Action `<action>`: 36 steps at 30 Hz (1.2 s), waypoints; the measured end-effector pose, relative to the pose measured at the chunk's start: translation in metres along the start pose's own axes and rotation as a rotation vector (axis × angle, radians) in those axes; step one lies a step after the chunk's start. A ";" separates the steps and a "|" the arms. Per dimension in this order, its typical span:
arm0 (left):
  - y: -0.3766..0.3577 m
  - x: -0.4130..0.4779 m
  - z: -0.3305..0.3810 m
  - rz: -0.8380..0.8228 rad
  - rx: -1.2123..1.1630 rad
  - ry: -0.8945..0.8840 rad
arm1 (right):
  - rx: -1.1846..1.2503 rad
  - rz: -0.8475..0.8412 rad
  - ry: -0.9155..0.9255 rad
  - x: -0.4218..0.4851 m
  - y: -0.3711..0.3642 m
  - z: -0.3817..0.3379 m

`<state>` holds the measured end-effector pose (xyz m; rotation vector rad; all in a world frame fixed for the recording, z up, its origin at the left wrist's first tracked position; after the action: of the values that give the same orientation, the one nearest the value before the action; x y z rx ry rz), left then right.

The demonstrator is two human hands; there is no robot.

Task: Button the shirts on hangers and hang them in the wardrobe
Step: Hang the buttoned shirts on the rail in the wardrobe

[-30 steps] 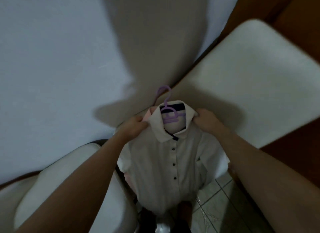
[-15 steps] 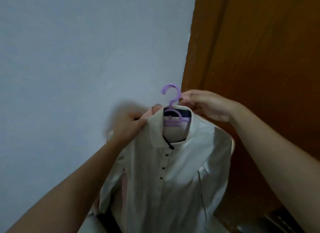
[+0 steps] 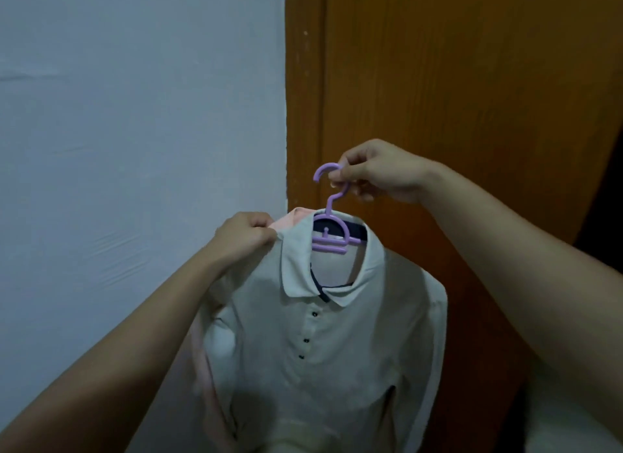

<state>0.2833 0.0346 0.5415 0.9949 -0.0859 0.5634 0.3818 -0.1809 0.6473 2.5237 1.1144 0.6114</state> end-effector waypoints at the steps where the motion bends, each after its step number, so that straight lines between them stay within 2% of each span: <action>1: 0.001 0.003 0.009 -0.026 -0.015 -0.044 | 0.011 0.043 0.000 0.000 0.002 -0.002; 5: 0.003 0.008 0.051 -0.037 0.004 -0.214 | -0.167 0.034 -0.074 -0.008 0.006 -0.010; 7: -0.004 0.009 0.065 -0.024 0.030 -0.301 | -0.187 0.151 -0.055 -0.014 0.015 -0.012; 9: -0.015 0.005 0.079 0.041 0.066 -0.375 | -0.140 0.255 -0.009 -0.022 0.027 -0.016; 12: -0.034 -0.002 0.102 0.201 0.087 -0.471 | -0.172 0.247 -0.041 -0.037 0.038 -0.019; 14: -0.045 -0.004 0.115 0.228 0.067 -0.525 | -0.197 0.252 -0.078 -0.046 0.046 -0.018; 19: -0.055 0.004 0.149 0.047 0.081 -0.615 | -0.197 0.314 -0.099 -0.075 0.077 -0.009; 26: -0.060 0.013 0.183 0.021 0.003 -0.626 | -0.209 0.461 -0.094 -0.116 0.127 -0.003; 29: -0.076 0.010 0.206 -0.062 0.001 -0.705 | -0.209 0.474 -0.123 -0.134 0.145 0.003; 32: -0.095 0.009 0.222 -0.205 -0.071 -0.730 | -0.139 0.541 -0.076 -0.151 0.163 0.002; 36: -0.129 0.008 0.254 -0.194 0.010 -0.792 | -0.084 0.632 0.002 -0.172 0.185 -0.006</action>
<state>0.3988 -0.2220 0.5855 1.1732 -0.6816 -0.0343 0.3888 -0.4299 0.6909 2.7832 0.2547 0.7854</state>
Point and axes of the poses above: each hand's wrist, its own x-axis towards the middle knuckle, its own y-axis out of the back of the hand, z = x × y, the point moved 3 cm from there along x, towards the middle knuckle, and after that the axes turned 13 degrees about x, right-handed, at the moved point
